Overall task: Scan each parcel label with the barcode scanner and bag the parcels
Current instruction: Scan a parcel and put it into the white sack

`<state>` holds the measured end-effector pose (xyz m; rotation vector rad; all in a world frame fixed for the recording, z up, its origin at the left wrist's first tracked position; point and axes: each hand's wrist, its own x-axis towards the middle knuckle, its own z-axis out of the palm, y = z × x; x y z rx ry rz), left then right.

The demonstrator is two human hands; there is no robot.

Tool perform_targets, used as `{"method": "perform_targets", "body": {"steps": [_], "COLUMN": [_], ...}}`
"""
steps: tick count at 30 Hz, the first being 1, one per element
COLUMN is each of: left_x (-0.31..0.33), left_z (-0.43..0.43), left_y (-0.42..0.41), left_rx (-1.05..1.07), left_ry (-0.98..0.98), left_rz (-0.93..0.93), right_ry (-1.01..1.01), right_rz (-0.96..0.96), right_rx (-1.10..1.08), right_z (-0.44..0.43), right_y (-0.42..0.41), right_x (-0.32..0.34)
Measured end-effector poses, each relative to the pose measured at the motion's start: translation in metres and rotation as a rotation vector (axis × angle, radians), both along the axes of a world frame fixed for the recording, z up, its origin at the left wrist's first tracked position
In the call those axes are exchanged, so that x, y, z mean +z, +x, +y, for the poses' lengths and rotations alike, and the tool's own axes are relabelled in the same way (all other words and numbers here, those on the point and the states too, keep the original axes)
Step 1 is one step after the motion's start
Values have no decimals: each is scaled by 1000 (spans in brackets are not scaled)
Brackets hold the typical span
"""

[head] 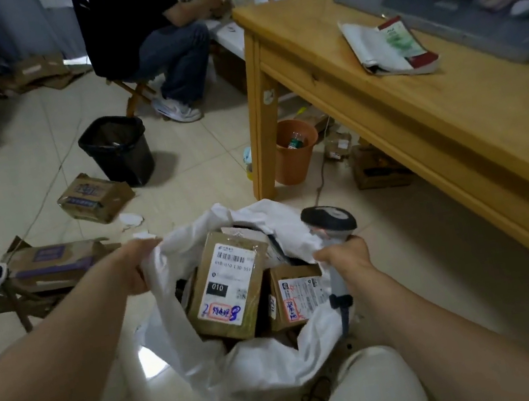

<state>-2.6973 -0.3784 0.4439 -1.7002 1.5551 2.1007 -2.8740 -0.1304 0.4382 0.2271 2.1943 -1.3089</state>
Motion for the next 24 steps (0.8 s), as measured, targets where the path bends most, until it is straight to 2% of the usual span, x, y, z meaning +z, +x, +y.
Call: {"method": "perform_targets", "body": {"steps": [2,4,6,8,11,13,14,17,19,21,24], "left_x": [0,10,19,36,57,62,64,42,23,21,47], "left_z": [2,-7,-19,-25,-35,-42,-38,-12,-3,-14,-45], "left_y": [0,-9,-17,-21,-22,-17,-15,6,19,19,1], "left_rx": [-22,-17,146,331,341,336,299,136,22,-42,-186], "left_ry": [-89,-189,-369,-527,-666,-623,-553,-266,-251,-440,-959], "left_rz": [-34,-146,-185,-51,113,133,122,62,-73,-214,-340], "right_ry": [-66,-170,-250,-319,-441,-469,-445,-153,-47,-96,-313], "right_rz": [-9,5,62,169,313,311,250,-2,-91,-91,-23], "right_rx": [-62,-142,-179,-156,-131,-122,-112,-52,-44,-81,-88], "right_z": [-3,-10,-17,-22,-24,-25,-24,-14,-13,-24,-49], "right_y": [0,-5,-8,-11,-11,-10,-8,7,16,7,-10], "right_x": [13,34,56,76,96,93,84,42,25,29,62]}}
